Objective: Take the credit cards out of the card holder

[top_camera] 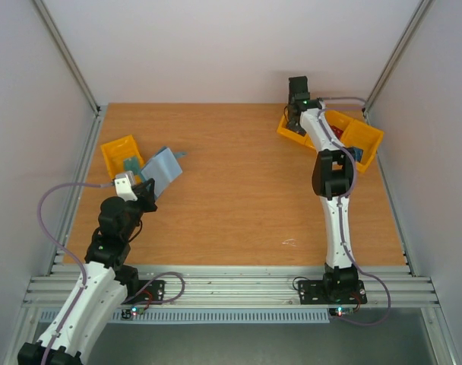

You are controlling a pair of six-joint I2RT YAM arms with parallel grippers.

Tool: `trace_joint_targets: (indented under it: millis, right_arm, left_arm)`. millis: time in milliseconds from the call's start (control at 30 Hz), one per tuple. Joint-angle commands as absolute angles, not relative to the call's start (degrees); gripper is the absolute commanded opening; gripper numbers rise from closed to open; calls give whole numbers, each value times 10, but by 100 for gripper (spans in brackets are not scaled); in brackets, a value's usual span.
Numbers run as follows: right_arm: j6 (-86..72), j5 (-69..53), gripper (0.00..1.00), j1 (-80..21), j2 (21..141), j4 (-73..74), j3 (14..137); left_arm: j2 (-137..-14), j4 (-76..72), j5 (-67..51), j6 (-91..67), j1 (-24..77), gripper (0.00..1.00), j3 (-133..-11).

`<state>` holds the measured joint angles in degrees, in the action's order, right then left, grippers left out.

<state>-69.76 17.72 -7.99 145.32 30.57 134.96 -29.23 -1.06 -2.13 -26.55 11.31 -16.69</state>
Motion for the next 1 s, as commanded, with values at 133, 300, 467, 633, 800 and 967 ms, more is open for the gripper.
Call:
trace_joint_targets:
  millis: [133,300,467,633,800,967]
  right_arm:
    - [-304,26,35,-114,1308,187,1356]
    - [-81,-179,37,-155,1236,143,1343]
    - [91,-428,37,-209,1167,211,1320]
    - [353,-441,40,-327,1102,438,1308]
    - [361,-300,42,-408,1050,486,1233]
    - [320,-184,46,-470,992,410,1116]
  left_arm:
    - [-293,-77,-46,-269,110,0,-176]
    - [-301,-95,-94,-282,110,0,-195]
    - [-317,-112,-176,-281,110,0,-221]
    - [-336,-123,-246,-281,110,0,-265]
    - [-355,-106,-263,-295,110,0,-313]
    - [-374,-85,-255,-334,110,0,-342]
